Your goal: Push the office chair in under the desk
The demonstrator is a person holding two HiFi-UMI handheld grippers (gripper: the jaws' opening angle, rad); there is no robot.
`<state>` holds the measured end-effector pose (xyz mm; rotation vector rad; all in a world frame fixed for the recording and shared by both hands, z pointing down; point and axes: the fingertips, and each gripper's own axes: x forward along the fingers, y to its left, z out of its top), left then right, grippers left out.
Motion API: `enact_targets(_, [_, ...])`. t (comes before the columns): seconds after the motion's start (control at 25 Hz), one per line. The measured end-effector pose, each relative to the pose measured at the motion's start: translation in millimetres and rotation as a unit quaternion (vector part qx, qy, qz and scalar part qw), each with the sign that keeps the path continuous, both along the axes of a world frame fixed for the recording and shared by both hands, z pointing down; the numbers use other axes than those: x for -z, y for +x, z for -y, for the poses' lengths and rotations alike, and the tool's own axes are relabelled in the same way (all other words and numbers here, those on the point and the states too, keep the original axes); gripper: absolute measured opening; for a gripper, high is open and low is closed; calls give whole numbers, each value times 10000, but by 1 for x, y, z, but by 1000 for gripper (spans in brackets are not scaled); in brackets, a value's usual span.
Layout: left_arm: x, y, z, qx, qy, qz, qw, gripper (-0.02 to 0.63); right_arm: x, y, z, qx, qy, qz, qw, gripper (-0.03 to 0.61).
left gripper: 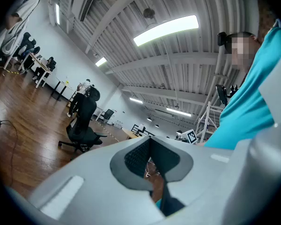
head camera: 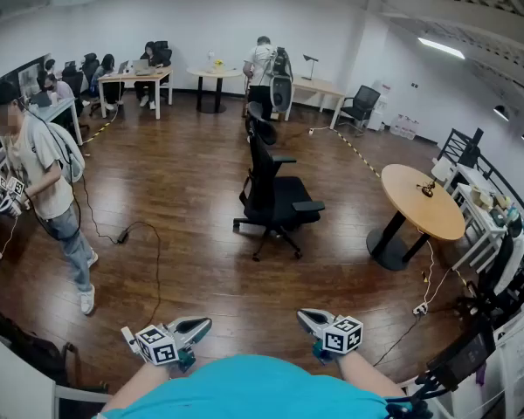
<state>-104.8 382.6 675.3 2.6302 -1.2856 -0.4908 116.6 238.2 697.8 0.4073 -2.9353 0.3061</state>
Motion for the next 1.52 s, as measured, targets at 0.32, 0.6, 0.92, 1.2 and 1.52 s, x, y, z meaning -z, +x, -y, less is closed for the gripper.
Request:
enact_targets(0.32, [3,-48,-5,-3,-77,-25,10000,106,7,-46,3,-41,20,-64,10000,0])
enact_targets(0.6, [14,-90,22,48,-74,65,9999,106,21,-93,36,60,40,-120,9999,0])
enact_targets(0.92, [27,-92,129,380,-165,285,9987,105,21,-110,167,400,-79,78,9991,0])
enact_targets(1.2, [56,-71,260,1006,-160,332,9942,106,45,-108,311,1102,23,231,9936,0])
enact_targets(1.52, [54,-137,370,1035,-337,246,9938,105,38,-184,407,1360,25,129,9906,0])
